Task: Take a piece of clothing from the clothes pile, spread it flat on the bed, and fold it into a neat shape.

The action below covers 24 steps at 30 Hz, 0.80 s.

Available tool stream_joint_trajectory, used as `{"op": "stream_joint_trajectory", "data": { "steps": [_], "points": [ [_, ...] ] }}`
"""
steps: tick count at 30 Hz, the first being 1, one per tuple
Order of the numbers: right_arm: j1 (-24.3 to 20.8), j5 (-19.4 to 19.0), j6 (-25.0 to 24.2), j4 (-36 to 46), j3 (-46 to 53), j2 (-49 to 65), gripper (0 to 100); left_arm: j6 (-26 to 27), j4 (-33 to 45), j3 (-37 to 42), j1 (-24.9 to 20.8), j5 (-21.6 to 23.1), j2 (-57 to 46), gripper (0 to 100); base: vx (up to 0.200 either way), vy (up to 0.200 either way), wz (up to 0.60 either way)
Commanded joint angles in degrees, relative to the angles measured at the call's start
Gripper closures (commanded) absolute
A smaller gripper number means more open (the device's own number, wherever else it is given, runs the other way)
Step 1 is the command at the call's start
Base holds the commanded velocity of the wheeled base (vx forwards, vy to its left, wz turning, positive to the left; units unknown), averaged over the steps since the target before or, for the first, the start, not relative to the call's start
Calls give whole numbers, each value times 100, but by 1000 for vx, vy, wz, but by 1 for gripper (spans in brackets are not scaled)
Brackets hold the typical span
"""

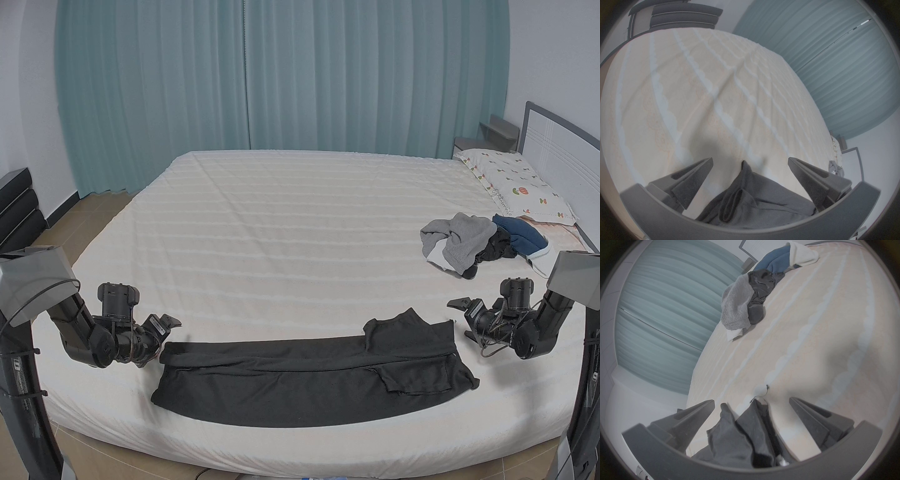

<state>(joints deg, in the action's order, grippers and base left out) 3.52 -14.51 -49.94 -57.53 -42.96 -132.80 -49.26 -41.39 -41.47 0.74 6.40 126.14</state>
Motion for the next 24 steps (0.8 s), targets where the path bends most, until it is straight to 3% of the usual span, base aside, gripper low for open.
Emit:
{"op": "stream_joint_trajectory", "data": {
  "steps": [1, 5, 6, 7, 9, 16, 24],
  "points": [
    [-27, -70, -24, 13, 728, 958, 0, -57, -1, 553, 14, 98, -792, 0, 0, 0, 0],
    [-36, -96, -103, -4, 912, 1081, 0, -75, -1, 755, 5, 98, -854, 0, -50, 0, 0],
    [-62, -175, -507, -4, 1185, 1336, 0, -330, -10, 974, 5, 116, -889, 0, -200, 0, 0],
    [-62, -175, -507, -4, 1185, 1336, 0, -330, -10, 974, 5, 116, -889, 0, -200, 0, 0],
    [-18, -571, -903, -48, 1431, 1362, 0, -558, -27, 1185, 5, 248, -898, 0, -200, 0, 0],
    [193, -764, -956, -593, 1694, 1037, 0, -497, -27, 1396, 5, 388, -819, 0, -200, 0, 0],
    [157, -729, -903, -698, 1879, 1046, 0, -409, -221, 1581, -145, 371, -713, 0, 0, 0, 0]
  ]
}}
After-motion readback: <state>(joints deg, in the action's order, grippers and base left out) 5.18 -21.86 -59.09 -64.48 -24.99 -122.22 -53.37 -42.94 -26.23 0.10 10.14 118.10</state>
